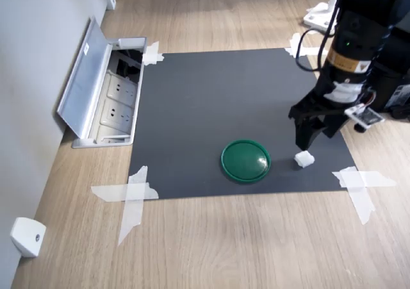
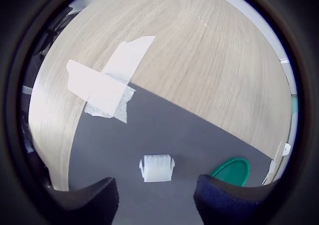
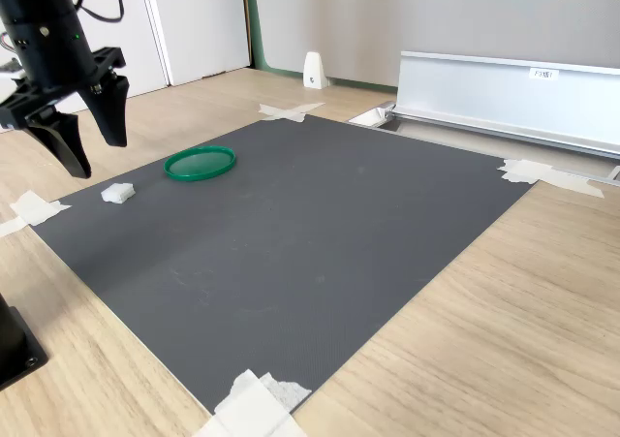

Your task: Grasp a white terminal and put it on the green lid.

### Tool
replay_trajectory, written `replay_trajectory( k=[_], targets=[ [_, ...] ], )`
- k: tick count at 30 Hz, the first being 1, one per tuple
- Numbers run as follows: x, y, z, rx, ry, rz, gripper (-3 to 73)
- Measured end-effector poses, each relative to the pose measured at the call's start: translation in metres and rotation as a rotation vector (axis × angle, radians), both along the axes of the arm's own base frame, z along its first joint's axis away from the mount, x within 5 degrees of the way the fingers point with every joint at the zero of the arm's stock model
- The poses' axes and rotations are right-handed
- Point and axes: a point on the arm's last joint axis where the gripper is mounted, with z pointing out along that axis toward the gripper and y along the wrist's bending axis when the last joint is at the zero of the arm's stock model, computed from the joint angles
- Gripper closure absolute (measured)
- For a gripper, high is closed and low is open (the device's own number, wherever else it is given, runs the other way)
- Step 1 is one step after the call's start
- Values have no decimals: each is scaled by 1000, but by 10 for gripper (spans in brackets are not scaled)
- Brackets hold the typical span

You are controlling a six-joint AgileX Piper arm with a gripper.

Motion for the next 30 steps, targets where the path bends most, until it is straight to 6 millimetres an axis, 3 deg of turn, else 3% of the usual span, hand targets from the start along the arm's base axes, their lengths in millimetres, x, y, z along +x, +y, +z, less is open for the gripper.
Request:
replay_trajectory(
  k=[8, 15, 30],
  targets=[
    [7, 7, -14, -8, 12, 1, 59],
    [-2, 21, -15, 17, 13, 9, 59],
    [-1, 20, -17, -3, 15, -58, 59]
  ],
)
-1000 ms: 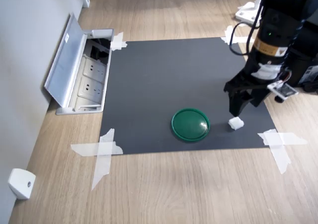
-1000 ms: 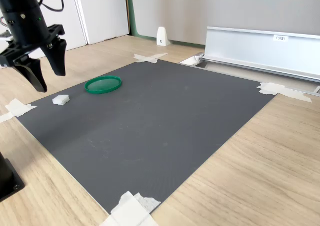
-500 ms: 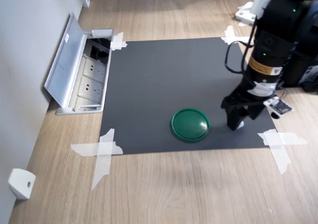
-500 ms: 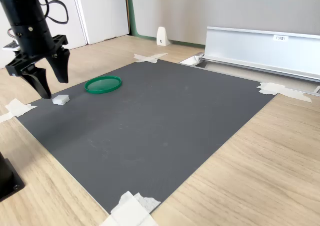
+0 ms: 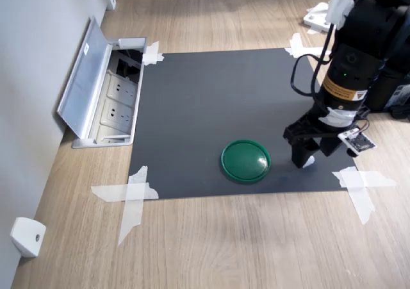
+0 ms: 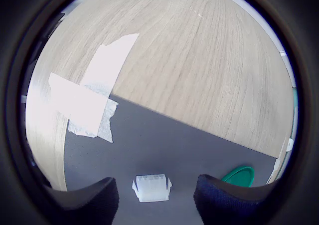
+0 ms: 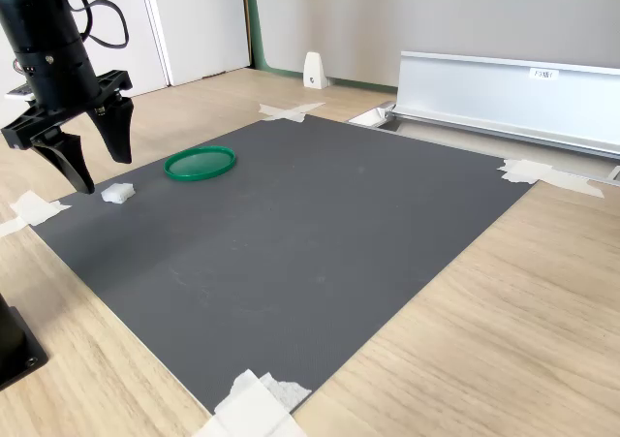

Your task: Grasp a white terminal and put it on the green lid.

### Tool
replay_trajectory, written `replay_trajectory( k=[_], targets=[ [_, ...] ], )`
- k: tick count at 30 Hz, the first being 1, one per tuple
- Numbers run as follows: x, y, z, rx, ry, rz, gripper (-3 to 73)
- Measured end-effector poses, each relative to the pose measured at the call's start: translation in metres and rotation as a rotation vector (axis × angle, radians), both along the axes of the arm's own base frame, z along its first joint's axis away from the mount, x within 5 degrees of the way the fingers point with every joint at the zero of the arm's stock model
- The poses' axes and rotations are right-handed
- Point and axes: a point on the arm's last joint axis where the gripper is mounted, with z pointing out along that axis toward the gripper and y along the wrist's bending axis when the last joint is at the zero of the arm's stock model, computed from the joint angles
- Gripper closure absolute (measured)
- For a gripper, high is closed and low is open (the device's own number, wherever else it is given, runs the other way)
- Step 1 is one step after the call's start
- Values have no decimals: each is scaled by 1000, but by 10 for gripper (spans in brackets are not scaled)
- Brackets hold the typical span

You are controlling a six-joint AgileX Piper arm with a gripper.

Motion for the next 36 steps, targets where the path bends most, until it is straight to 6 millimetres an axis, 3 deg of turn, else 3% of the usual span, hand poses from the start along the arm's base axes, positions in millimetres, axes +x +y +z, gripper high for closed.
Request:
replay_trajectory(
  k=[19, 30, 36],
  targets=[
    [6, 2, -17, -65, 24, 7, 64],
    [6, 2, -19, -72, 32, 6, 206],
    [6, 2, -22, -80, 41, 6, 231]
  ],
)
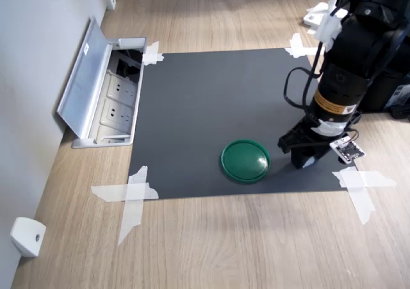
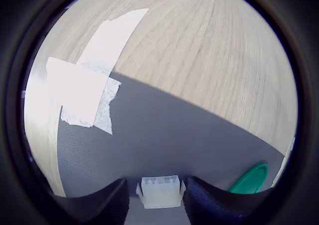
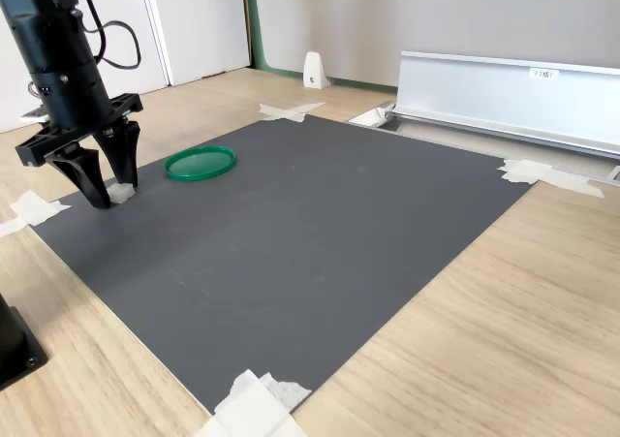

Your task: Grasp a white terminal and put it on the green lid.

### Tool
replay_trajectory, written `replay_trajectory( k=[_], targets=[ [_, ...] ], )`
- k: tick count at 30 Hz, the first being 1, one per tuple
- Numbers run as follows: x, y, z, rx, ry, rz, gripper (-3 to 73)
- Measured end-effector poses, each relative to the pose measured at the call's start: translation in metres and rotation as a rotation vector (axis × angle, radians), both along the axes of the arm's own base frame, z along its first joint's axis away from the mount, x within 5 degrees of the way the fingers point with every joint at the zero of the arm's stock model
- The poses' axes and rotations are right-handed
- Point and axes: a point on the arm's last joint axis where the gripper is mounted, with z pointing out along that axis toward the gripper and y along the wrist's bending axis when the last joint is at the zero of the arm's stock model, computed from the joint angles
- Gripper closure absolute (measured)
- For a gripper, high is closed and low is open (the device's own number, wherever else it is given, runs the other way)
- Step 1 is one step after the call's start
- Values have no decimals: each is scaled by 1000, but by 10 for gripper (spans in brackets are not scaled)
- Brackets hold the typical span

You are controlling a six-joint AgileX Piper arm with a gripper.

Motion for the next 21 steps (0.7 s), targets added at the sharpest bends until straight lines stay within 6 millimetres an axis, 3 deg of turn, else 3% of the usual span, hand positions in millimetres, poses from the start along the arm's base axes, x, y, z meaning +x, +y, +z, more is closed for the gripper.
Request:
replay_trajectory(
  k=[3, 8, 14, 18, 21],
  targets=[
    [0, 0, 0, -2, 0, 1, 253],
    [0, 0, 0, -3, 0, -2, 380],
    [-1, -1, 1, -23, 24, -28, 379],
    [5, 2, 21, -42, 47, -117, 379],
    [20, 7, 48, -16, 35, -211, 379]
  ],
)
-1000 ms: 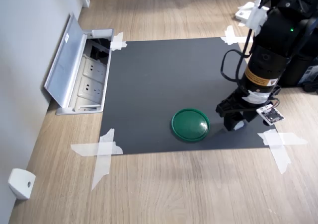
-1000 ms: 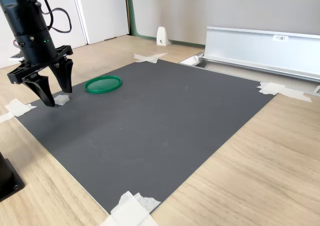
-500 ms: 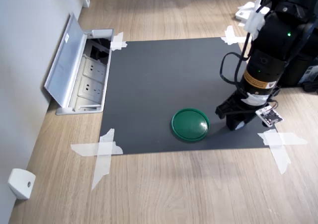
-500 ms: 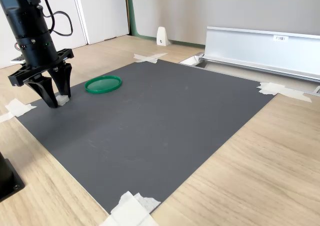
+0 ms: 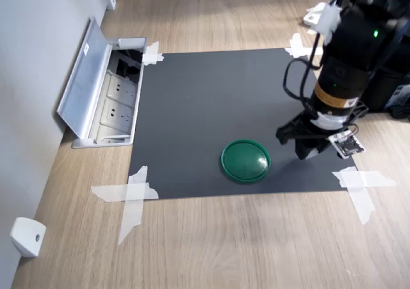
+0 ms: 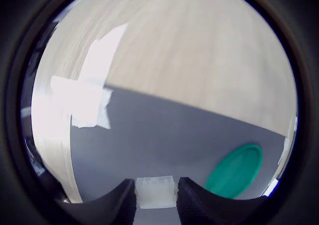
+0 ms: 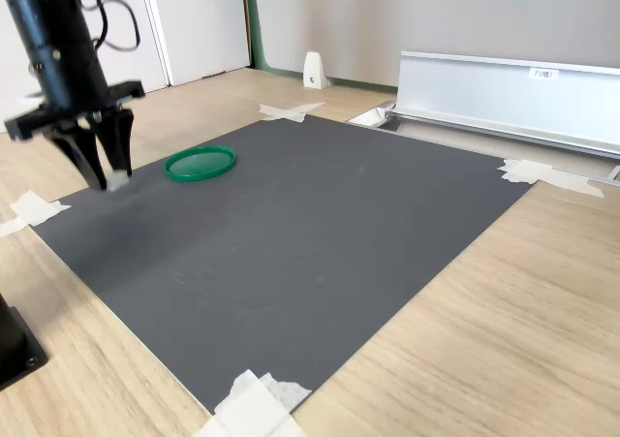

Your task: Grasp a white terminal and put it on the green lid.

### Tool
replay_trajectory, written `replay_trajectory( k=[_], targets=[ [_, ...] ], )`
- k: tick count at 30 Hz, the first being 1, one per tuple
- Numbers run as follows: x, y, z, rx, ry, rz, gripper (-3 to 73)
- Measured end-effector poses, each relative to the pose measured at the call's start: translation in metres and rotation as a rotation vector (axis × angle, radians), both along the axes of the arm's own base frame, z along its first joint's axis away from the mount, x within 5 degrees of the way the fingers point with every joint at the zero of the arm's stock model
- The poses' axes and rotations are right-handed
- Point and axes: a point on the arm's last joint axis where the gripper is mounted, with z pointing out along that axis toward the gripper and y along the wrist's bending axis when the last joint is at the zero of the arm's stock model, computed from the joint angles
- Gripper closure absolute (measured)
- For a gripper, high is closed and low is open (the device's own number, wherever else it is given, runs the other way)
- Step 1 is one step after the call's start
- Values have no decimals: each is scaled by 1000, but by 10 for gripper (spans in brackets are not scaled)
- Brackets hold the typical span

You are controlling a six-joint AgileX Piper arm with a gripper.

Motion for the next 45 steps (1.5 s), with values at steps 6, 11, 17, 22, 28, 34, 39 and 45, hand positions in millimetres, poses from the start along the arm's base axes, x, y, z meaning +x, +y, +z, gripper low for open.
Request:
replay_trajectory(
  k=[6, 11, 17, 22, 28, 34, 39, 45],
  targets=[
    [38, -4, 46, 91, -75, -144, 379],
    [63, -11, 36, 78, -56, -217, 379],
    [80, -5, 3, 49, -25, -267, 379],
    [87, -2, -10, 40, -19, -284, 379],
    [88, -2, -14, 22, -22, -282, 379],
    [89, -3, -14, 10, -32, -272, 379],
    [89, -3, -14, 10, -32, -272, 348],
    [89, -3, -14, 8, -30, -274, 258]
  ],
)
